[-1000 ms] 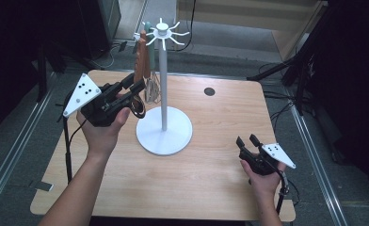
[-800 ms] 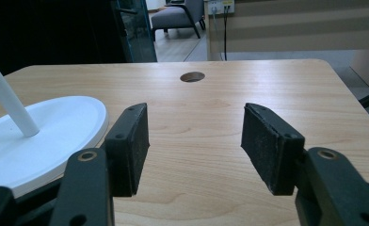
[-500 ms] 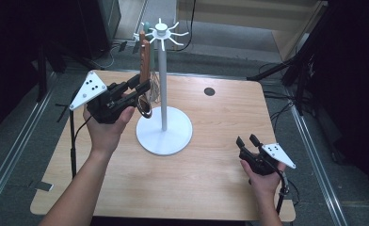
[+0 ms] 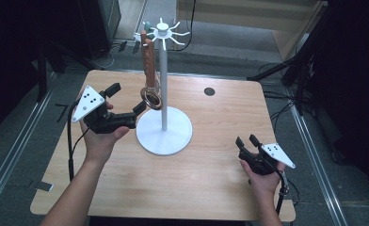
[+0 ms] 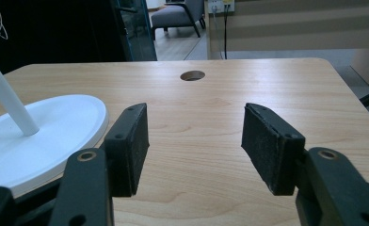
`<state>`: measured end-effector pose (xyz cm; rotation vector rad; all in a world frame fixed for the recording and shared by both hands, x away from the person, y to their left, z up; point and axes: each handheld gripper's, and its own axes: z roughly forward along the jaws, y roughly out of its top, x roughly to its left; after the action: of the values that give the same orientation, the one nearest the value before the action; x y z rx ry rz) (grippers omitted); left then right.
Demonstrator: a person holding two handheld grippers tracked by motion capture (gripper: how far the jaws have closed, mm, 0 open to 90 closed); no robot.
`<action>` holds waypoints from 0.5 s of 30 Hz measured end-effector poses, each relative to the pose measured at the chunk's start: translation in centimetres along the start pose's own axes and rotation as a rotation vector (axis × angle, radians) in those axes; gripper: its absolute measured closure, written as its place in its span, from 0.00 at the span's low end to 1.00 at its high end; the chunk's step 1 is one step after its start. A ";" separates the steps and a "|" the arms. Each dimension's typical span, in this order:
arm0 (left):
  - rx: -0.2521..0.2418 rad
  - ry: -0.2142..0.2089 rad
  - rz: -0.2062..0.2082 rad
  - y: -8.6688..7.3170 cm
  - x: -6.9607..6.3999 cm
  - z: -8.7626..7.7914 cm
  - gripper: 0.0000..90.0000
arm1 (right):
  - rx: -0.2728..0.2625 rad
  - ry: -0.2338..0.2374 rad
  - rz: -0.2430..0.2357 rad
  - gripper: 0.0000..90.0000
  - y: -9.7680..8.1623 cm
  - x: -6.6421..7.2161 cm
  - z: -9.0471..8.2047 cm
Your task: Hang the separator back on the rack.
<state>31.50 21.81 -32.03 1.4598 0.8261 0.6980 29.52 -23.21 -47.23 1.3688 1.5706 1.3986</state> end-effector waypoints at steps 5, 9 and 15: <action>0.044 0.030 0.003 -2.7 0.9 -0.7 0.00 | 0.009 0.007 -0.001 0.47 0.0 0.1 0.0; 0.075 0.066 -0.013 -4.6 1.7 -1.2 0.00 | 0.016 0.004 -0.001 0.45 -0.1 0.2 0.0; 0.104 0.095 -0.040 -7.3 3.2 -2.1 0.00 | 0.021 0.001 -0.003 0.41 -0.1 0.2 0.1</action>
<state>30.94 25.54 -39.38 1.5077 0.9746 0.7080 29.50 -22.96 -47.31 1.3775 1.5912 1.3849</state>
